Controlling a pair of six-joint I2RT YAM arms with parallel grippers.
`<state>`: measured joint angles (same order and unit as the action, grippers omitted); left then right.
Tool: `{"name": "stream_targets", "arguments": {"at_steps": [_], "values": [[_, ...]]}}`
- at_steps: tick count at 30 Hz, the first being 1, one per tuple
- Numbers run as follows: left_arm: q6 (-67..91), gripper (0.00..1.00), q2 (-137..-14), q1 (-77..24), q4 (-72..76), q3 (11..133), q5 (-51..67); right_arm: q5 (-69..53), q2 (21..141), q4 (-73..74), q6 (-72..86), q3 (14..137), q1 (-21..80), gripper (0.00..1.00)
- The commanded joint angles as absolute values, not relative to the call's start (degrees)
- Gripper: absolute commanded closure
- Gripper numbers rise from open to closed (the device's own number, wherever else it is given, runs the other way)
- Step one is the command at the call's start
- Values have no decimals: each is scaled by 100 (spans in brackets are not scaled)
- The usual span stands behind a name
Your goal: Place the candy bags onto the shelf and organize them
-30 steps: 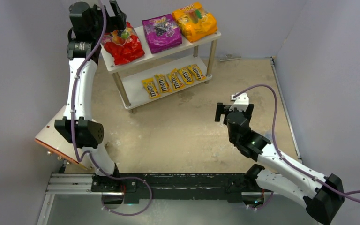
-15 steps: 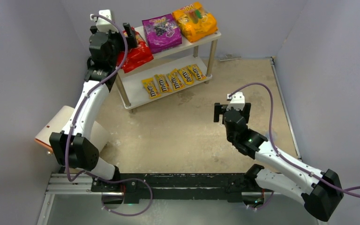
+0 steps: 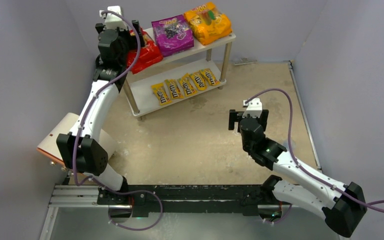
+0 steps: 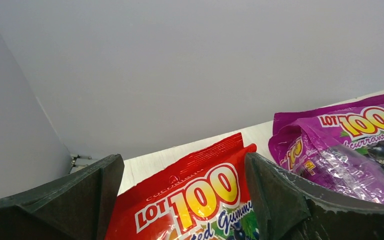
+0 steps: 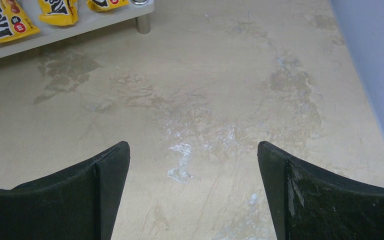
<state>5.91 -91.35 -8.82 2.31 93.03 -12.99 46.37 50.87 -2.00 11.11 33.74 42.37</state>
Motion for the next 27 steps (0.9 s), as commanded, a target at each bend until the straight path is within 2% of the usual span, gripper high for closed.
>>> {"name": "stream_targets", "arguments": {"at_steps": [1, 11, 19, 27], "values": [[98, 5, -9411, -825, -485, 9297, -1635, 4702, 5024, -238, 1026, 3525, 4241, 1], [72, 4, -9670, -389, -430, 9503, -392, 4702, 5022, -240, 1008, 3529, 4245, 1], [332, 4, -9745, -382, -543, 9703, -132, 4665, 5148, -265, 984, 3548, 4245, 1], [528, 4, -9758, -378, -956, 10387, -568, 4632, 5138, -263, 992, 3574, 4238, 1]]}}
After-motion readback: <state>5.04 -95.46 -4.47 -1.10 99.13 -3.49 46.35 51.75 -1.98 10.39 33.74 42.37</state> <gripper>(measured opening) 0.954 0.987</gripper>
